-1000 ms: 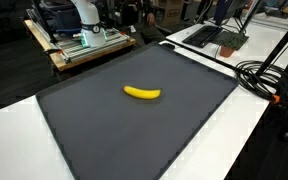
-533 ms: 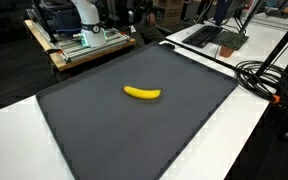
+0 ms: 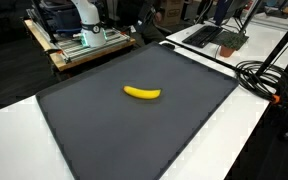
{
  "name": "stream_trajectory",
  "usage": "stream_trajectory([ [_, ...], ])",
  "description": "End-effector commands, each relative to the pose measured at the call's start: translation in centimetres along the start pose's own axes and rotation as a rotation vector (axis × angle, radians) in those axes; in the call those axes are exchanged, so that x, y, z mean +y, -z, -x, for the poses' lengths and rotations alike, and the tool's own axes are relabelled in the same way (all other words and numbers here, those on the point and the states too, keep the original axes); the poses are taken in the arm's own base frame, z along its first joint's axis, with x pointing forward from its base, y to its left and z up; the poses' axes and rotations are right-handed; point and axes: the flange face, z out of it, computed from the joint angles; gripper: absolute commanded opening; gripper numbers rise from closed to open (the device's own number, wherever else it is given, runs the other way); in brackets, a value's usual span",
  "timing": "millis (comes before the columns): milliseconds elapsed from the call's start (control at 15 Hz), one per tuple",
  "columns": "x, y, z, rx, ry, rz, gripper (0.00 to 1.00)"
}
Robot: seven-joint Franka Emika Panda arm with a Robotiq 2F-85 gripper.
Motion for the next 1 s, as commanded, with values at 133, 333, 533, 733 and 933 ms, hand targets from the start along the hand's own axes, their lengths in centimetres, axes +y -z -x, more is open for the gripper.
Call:
stream_trajectory([
  [133,-2.7,-0.2,-5.2,-0.121,0.239,0.119,1.00],
  [333,-3.3,-0.7,-4.8,-0.104,0.207,0.094,1.00],
  [533,-3.1,-0.6,-5.1,-0.108,0.218,0.096,1.00],
  [733,-4.2,-1.2,-6.9,-0.179,0.256,0.163,1.00],
  [933,-6.1,-2.4,-8.8,-0.290,0.360,0.228,1.00],
])
